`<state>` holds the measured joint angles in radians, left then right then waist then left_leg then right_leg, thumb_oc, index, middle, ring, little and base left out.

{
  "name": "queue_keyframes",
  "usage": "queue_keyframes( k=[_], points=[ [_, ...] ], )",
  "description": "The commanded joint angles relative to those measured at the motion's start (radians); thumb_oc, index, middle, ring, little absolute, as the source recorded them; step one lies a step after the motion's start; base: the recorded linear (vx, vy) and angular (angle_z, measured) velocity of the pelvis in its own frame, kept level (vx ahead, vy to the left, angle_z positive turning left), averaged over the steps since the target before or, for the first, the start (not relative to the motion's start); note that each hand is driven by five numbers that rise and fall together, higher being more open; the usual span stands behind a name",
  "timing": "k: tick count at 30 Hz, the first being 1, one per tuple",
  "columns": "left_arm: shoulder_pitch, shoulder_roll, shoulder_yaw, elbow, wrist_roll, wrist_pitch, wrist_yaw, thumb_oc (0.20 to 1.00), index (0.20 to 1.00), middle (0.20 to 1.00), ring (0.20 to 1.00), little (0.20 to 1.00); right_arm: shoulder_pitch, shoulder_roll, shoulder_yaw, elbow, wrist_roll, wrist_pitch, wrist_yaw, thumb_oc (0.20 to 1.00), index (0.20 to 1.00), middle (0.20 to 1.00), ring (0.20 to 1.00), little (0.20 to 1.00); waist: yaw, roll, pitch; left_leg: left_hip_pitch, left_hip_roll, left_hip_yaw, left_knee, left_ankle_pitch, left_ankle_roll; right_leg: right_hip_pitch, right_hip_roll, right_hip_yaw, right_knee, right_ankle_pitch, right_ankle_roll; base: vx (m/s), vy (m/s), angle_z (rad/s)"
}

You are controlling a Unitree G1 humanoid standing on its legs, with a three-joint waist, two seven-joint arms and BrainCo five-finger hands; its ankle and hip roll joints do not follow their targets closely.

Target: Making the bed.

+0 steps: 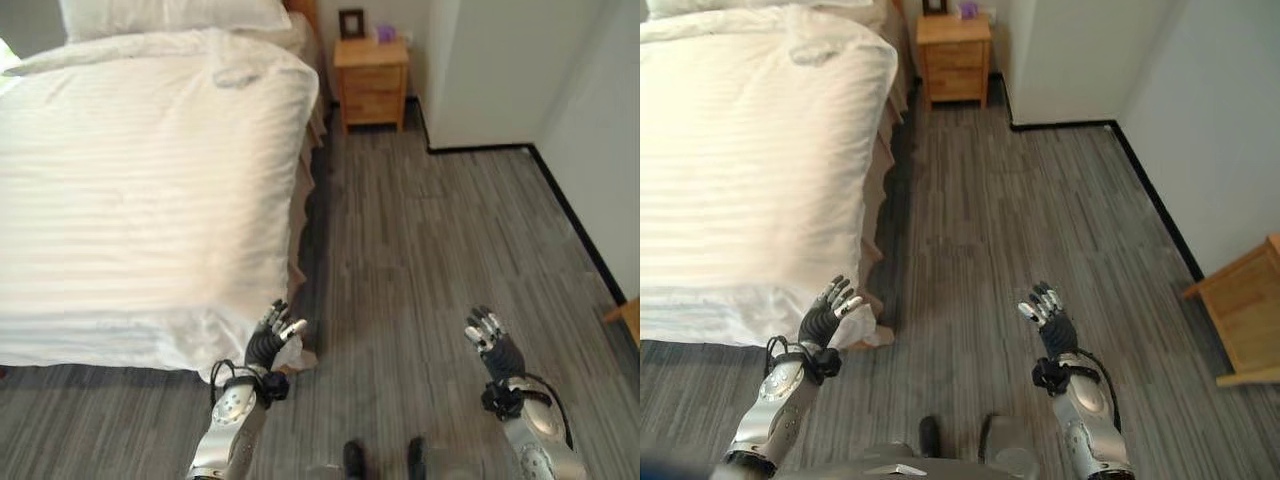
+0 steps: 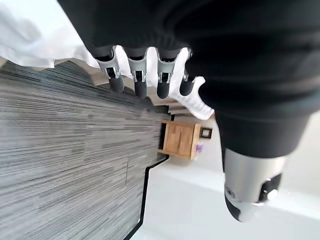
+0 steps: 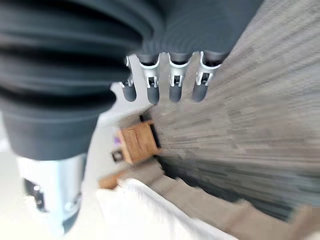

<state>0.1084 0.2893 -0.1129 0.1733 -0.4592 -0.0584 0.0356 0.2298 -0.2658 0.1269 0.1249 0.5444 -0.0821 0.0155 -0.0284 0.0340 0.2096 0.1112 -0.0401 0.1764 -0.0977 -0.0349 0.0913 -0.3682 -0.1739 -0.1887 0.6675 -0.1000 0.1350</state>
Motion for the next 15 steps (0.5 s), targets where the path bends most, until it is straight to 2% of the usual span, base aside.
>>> queue_keyframes(
  k=[1, 2, 4, 5, 7, 8, 9, 10, 11, 12, 13, 14, 15],
  points=[
    [-0.036, 0.043, 0.037, -0.056, 0.004, -0.068, 0.0, 1.0, 1.0, 1.0, 1.0, 1.0, -0.007, 0.016, -0.031, -0.078, -0.041, -0.05, 0.014, 1.0, 1.0, 1.0, 1.0, 1.0, -0.028, -0.01, -0.008, 0.101, 0.031, -0.033, 0.01, -0.047, -0.065, 0.09, -0.004, -0.053, -0.335, 0.217, 0.038, 0.48, -0.082, 0.05],
    [-0.047, 0.041, 0.032, -0.053, -0.001, -0.069, 0.002, 1.0, 1.0, 1.0, 1.0, 1.0, -0.005, 0.017, -0.044, -0.077, -0.033, -0.058, 0.006, 1.0, 1.0, 1.0, 1.0, 1.0, -0.048, -0.013, -0.004, 0.135, 0.037, -0.052, 0.01, -0.062, -0.082, 0.072, 0.022, -0.051, -0.442, 0.223, 0.039, 0.48, -0.12, 0.1],
    [-0.07, 0.034, 0.018, -0.034, -0.003, -0.068, 0.001, 1.0, 1.0, 1.0, 1.0, 1.0, 0.002, 0.02, -0.054, -0.082, -0.027, -0.061, 0.0, 1.0, 1.0, 1.0, 1.0, 1.0, -0.073, -0.023, -0.009, 0.175, 0.055, -0.069, 0.01, -0.086, -0.113, 0.063, 0.043, -0.071, -0.603, 0.266, 0.053, 0.61, -0.198, 0.38],
    [-0.096, 0.027, 0.009, -0.018, 0.025, -0.067, -0.005, 1.0, 1.0, 1.0, 1.0, 1.0, 0.011, 0.023, -0.064, -0.088, -0.037, -0.063, -0.001, 1.0, 1.0, 1.0, 1.0, 1.0, -0.095, -0.028, -0.025, 0.231, 0.078, -0.078, 0.01, -0.089, -0.144, 0.029, 0.045, -0.117, -0.709, 0.301, 0.064, 0.57, -0.186, 0.47],
    [-0.102, 0.026, -0.002, -0.011, 0.026, -0.071, -0.008, 1.0, 1.0, 1.0, 1.0, 1.0, 0.019, 0.021, -0.068, -0.093, -0.039, -0.061, 0.001, 1.0, 1.0, 1.0, 1.0, 1.0, -0.107, -0.023, -0.031, 0.252, 0.093, -0.09, 0.01, -0.086, -0.155, 0.034, 0.049, -0.122, -0.709, 0.307, 0.066, 0.57, -0.204, 0.35],
    [-0.104, 0.021, -0.01, -0.017, 0.019, -0.075, -0.017, 1.0, 1.0, 1.0, 1.0, 1.0, 0.026, 0.008, -0.064, -0.092, -0.032, -0.066, 0.014, 1.0, 1.0, 1.0, 1.0, 1.0, -0.104, -0.025, -0.044, 0.258, 0.122, -0.102, 0.103, -0.028, -0.185, 0.074, 0.059, -0.127, -0.675, 0.314, 0.041, 0.72, -0.287, 0.36],
    [-0.101, 0.014, -0.015, -0.022, 0.017, -0.075, -0.018, 1.0, 1.0, 1.0, 1.0, 1.0, 0.018, -0.004, -0.055, -0.084, -0.035, -0.064, 0.017, 1.0, 1.0, 1.0, 1.0, 1.0, -0.098, -0.014, -0.047, 0.24, 0.145, -0.095, 0.176, 0.024, -0.203, 0.1, 0.071, -0.154, -0.666, 0.301, 0.024, 0.77, -0.341, 0.51],
    [-0.095, 0.013, -0.013, -0.028, 0.017, -0.074, -0.013, 1.0, 1.0, 1.0, 1.0, 1.0, 0.006, -0.014, -0.045, -0.082, -0.029, -0.066, 0.018, 1.0, 1.0, 1.0, 1.0, 1.0, -0.098, -0.005, -0.056, 0.221, 0.166, -0.105, 0.294, 0.126, -0.232, 0.127, 0.096, -0.16, -0.641, 0.274, -0.004, 0.56, -0.296, 0.58],
    [-0.093, 0.012, -0.014, -0.028, 0.002, -0.074, -0.013, 1.0, 1.0, 1.0, 1.0, 1.0, -0.007, -0.022, -0.04, -0.078, -0.01, -0.064, 0.015, 1.0, 1.0, 1.0, 1.0, 1.0, -0.093, -0.011, -0.058, 0.163, 0.186, -0.099, 0.438, 0.213, -0.246, 0.169, 0.112, -0.156, -0.639, 0.242, -0.035, 0.6, -0.395, 0.31],
    [-0.089, 0.009, -0.01, -0.035, -0.007, -0.069, -0.009, 1.0, 1.0, 1.0, 1.0, 1.0, -0.024, -0.028, -0.032, -0.072, 0.022, -0.071, 0.013, 1.0, 1.0, 1.0, 1.0, 1.0, -0.084, -0.029, -0.055, 0.101, 0.203, -0.085, 0.648, 0.295, -0.26, 0.212, 0.119, -0.154, -0.642, 0.206, -0.074, 0.37, -0.287, 0.16],
    [-0.09, 0.01, -0.01, -0.035, -0.007, -0.069, -0.009, 1.0, 1.0, 1.0, 1.0, 1.0, -0.025, -0.027, -0.032, -0.072, 0.022, -0.071, 0.013, 1.0, 1.0, 1.0, 1.0, 1.0, -0.087, -0.031, -0.057, 0.094, 0.201, -0.089, 0.652, 0.296, -0.26, 0.209, 0.116, -0.157, -0.642, 0.208, -0.075, 0.44, -0.36, -0.05],
    [-0.083, 0.014, -0.004, -0.051, -0.028, -0.061, -0.01, 1.0, 1.0, 1.0, 1.0, 1.0, -0.033, -0.03, -0.03, -0.083, 0.061, -0.073, 0.013, 1.0, 1.0, 1.0, 1.0, 1.0, -0.069, -0.043, -0.045, 0.043, 0.233, -0.045, 0.767, 0.338, -0.264, 0.261, 0.132, -0.156, -0.647, 0.173, -0.105, 0.42, -0.336, -0.16],
    [-0.08, 0.021, -0.004, -0.056, -0.037, -0.056, -0.02, 1.0, 1.0, 1.0, 1.0, 1.0, -0.035, -0.034, -0.027, -0.083, 0.069, -0.07, 0.012, 1.0, 1.0, 1.0, 1.0, 1.0, -0.047, -0.061, -0.03, -0.014, 0.246, -0.024, 0.87, 0.333, -0.245, 0.319, 0.141, -0.137, -0.668, 0.148, -0.128, 0.81, -0.548, -0.4]
  ],
)
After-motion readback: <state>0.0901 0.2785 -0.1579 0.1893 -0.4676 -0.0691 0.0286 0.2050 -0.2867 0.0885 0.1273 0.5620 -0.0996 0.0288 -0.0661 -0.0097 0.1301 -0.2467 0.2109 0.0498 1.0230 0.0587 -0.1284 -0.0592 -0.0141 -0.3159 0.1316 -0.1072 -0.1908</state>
